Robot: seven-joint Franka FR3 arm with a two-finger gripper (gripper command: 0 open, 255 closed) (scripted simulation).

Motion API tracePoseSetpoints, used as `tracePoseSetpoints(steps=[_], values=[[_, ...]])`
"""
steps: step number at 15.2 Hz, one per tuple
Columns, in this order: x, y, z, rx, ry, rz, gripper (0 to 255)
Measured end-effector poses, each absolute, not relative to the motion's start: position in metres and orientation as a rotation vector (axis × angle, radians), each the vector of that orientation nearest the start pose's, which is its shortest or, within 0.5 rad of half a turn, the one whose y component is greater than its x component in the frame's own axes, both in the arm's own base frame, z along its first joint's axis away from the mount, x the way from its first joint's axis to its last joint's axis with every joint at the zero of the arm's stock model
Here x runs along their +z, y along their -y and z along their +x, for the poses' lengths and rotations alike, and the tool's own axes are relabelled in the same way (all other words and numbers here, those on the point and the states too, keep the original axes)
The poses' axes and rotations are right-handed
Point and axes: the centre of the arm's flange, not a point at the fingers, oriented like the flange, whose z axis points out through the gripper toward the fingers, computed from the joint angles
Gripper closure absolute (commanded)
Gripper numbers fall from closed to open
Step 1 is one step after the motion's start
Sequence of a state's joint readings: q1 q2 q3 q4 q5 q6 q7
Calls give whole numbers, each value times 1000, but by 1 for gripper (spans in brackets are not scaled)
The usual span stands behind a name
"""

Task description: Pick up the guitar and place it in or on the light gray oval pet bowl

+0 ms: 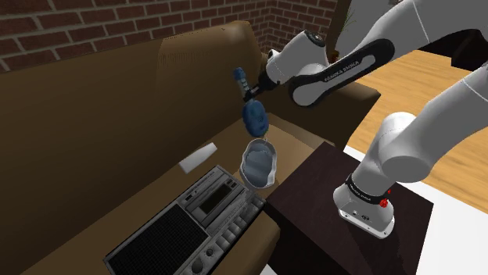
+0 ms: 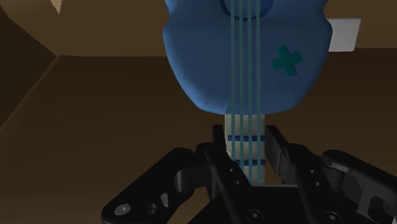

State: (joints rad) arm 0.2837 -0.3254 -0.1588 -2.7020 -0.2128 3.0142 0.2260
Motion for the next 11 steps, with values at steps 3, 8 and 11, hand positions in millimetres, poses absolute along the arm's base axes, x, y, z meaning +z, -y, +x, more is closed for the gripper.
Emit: tracePoseSetpoints(steps=[3, 8, 11], values=[[409, -86, 395, -958, 138, -2917, 255], [412, -109, 336, -959, 137, -2918, 255], [401, -110, 326, -958, 135, -2919, 255]])
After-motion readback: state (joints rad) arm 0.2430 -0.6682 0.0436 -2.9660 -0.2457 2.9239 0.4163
